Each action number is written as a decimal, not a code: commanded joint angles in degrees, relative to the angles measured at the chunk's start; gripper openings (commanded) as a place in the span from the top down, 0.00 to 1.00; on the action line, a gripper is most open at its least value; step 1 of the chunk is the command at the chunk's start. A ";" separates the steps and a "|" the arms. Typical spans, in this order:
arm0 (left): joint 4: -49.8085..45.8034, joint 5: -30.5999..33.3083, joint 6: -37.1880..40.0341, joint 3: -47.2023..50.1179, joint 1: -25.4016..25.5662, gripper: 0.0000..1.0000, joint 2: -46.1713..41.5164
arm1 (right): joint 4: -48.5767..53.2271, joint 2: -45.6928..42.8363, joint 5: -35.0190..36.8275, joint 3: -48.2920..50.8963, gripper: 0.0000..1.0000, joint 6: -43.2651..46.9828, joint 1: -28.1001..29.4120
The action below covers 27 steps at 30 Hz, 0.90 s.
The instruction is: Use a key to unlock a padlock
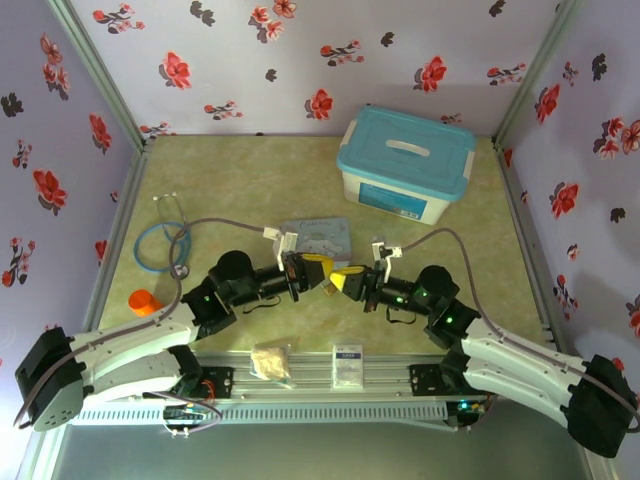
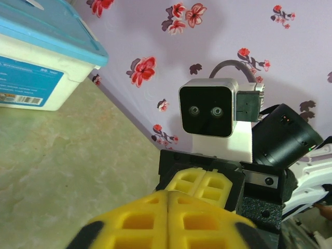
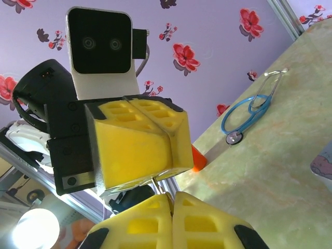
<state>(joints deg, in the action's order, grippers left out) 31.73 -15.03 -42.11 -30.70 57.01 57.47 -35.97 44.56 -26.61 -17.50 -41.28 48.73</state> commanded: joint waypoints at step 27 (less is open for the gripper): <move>32.54 15.57 -52.99 5.65 3.04 0.48 27.96 | 19.61 12.50 74.07 -10.38 1.00 60.87 29.99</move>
<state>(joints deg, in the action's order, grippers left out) 55.59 0.01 -91.09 -25.76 59.53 83.85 -11.18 55.79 41.98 -25.91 14.33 78.00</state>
